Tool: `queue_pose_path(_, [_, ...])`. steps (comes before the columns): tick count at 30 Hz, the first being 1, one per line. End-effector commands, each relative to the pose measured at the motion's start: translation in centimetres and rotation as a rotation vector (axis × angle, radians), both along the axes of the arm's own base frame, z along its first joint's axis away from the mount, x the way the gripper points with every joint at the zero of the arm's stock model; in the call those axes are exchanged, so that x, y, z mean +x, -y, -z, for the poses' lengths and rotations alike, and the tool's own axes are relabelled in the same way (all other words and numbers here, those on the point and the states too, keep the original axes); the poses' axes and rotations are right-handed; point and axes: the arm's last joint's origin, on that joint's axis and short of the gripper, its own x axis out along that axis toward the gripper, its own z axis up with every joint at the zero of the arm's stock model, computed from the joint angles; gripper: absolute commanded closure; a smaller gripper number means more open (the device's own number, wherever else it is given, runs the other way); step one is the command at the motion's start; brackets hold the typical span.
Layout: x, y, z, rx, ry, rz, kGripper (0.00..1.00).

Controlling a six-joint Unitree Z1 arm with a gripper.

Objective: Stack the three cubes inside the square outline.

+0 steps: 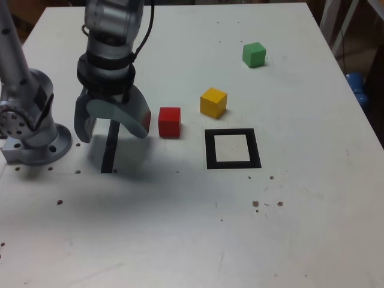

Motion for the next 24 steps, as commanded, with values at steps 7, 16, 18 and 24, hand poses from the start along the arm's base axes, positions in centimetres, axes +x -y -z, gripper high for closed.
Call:
queue_pose_path(7, [0.1, -0.1, -1.3, 0.026, 0.009, -0.006, 0.01])
queue_pose_path(16, [2.2, -0.2, -4.8, 0.062, 0.043, 0.014, 0.01])
queue_pose_path(18, [3.0, -0.2, -5.4, 0.064, 0.045, 0.022, 0.01])
queue_pose_path(24, [5.8, -0.1, -6.1, 0.06, 0.043, 0.046, 0.01])
